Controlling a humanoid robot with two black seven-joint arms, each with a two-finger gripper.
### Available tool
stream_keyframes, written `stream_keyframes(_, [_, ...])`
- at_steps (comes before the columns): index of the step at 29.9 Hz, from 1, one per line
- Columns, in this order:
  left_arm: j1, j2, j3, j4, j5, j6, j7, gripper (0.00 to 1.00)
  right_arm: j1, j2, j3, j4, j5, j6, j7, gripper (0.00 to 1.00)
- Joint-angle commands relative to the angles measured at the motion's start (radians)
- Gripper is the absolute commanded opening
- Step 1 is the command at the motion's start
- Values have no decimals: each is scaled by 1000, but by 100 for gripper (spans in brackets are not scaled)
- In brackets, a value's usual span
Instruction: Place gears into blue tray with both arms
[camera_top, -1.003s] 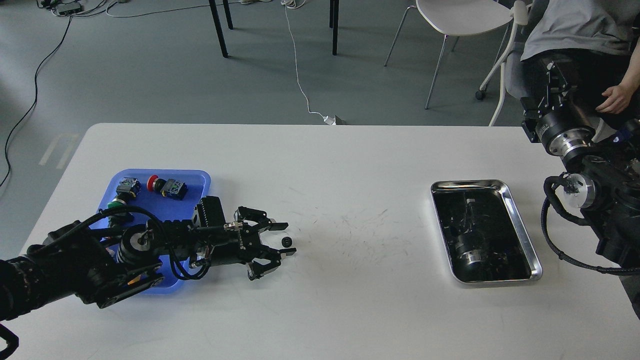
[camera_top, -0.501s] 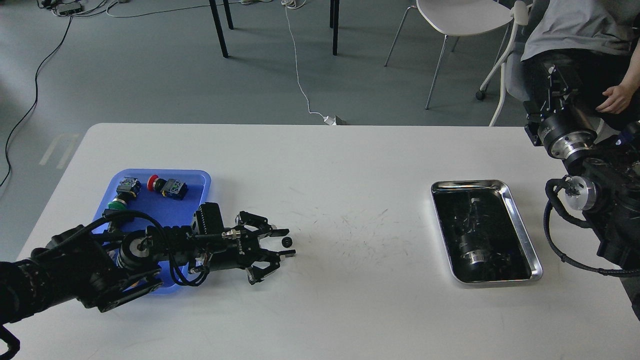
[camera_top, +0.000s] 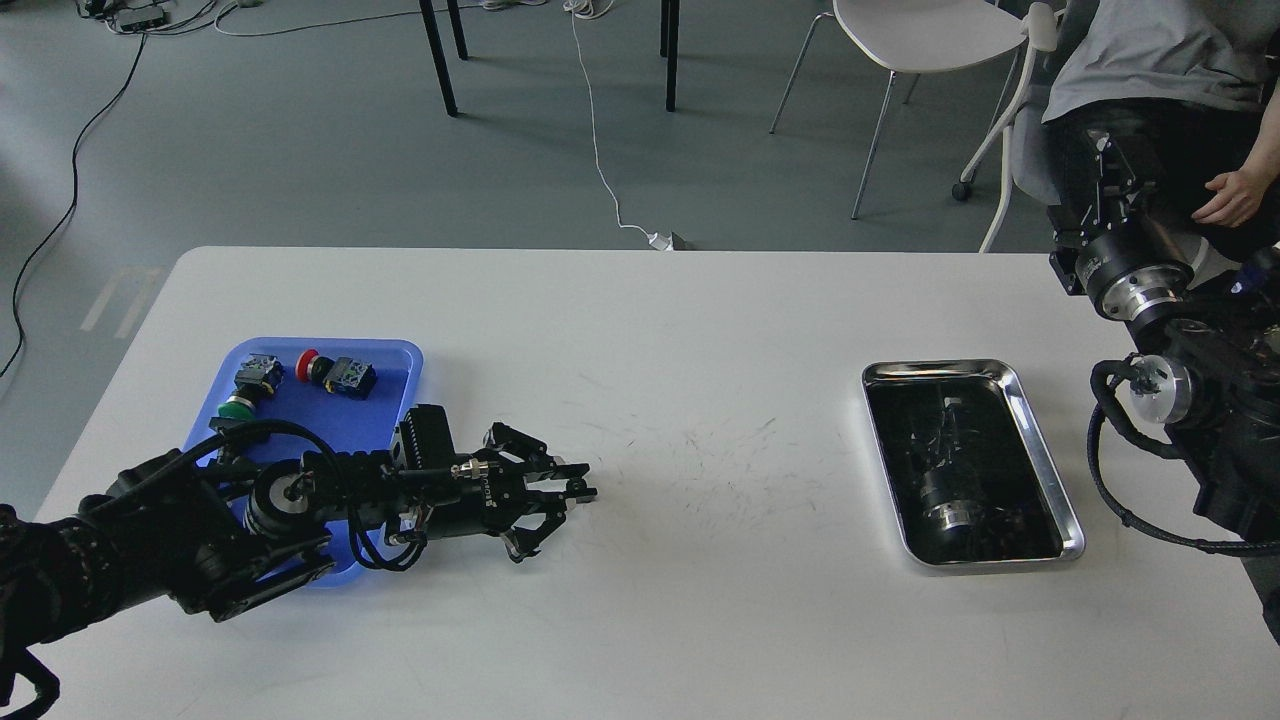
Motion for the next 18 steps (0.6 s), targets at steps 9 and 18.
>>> stream_keyframes(9, [-6,11,0,-4,-2,-4,1,9,-3,0,-1,0,0,0,0,94])
stream_keyframes(18, [-41,94,-3,-21,0,-5,1,8,-18,11,-1,0,0,0,0,94])
